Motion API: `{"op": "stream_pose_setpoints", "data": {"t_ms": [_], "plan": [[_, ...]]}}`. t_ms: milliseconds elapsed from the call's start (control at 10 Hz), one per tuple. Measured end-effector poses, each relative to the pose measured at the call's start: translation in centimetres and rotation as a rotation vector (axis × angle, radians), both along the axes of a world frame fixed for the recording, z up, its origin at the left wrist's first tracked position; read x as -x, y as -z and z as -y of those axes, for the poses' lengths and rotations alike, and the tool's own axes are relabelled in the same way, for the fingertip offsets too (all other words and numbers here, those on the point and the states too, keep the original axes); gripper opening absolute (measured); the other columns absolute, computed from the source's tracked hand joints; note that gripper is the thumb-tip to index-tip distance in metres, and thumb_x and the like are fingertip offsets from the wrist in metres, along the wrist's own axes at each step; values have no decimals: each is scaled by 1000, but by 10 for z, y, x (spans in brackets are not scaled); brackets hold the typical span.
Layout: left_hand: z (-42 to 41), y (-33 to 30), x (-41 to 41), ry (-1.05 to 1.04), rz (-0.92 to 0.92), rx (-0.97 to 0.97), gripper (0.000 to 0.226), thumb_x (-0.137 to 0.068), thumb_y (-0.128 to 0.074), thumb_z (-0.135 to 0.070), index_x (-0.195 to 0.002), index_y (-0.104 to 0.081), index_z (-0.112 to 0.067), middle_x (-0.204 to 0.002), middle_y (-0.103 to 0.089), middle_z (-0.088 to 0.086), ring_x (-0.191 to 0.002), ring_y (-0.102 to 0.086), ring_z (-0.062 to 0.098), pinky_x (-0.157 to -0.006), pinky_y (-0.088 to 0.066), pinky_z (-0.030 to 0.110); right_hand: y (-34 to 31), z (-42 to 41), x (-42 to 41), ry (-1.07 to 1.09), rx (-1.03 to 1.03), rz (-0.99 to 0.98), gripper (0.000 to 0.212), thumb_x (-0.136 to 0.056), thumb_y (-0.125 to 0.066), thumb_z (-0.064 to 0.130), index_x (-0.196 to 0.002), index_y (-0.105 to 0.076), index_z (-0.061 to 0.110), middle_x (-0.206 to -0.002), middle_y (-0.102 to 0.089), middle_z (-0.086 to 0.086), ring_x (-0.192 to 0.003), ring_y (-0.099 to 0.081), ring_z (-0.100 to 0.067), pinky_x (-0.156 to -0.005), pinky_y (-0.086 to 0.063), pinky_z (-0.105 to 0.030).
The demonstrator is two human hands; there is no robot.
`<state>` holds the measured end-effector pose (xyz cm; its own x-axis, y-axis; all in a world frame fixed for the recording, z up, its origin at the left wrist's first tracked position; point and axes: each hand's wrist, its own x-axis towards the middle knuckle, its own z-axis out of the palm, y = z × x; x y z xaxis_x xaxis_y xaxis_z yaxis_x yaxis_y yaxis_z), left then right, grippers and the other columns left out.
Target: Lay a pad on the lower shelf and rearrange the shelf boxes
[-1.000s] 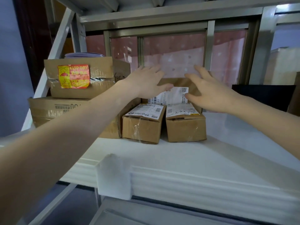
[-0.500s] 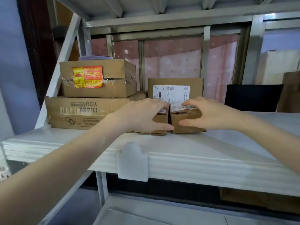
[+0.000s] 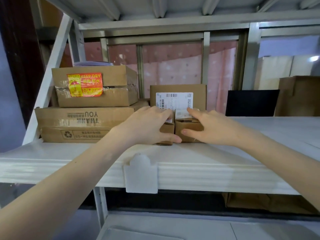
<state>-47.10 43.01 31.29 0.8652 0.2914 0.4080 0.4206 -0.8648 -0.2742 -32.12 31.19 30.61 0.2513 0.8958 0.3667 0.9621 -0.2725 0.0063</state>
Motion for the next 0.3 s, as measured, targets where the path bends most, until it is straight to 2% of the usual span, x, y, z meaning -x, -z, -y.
{"op": "stream_pose_setpoints", "data": {"t_ms": [100,200,300], "plan": [[5,2,-1,-7,47,-32,84,-73,-26,-79,-122,-54,-15,-144,-41,4,-132,-37,22,-106,-28,35,3,5,-4,40,73,-15,84,-85,-31,68,-149,5,29,-160,4,-4,-147,0,-27,-118,-5,-52],[10,3,1,-10,153,2,86,-77,-19,-74,-134,-47,-16,-156,-20,3,-143,-20,21,-115,-15,41,4,16,-4,20,18,-16,83,-84,-29,69,-148,10,33,-159,15,1,-147,10,-19,-118,0,-50],[20,2,7,-23,231,37,85,-79,-18,-70,-143,-32,-17,-160,-9,2,-147,-6,18,-117,-7,41,-2,30,-4,1,-47,-21,81,-86,-29,68,-148,9,33,-159,15,4,-147,9,-16,-119,-1,-49]]}}
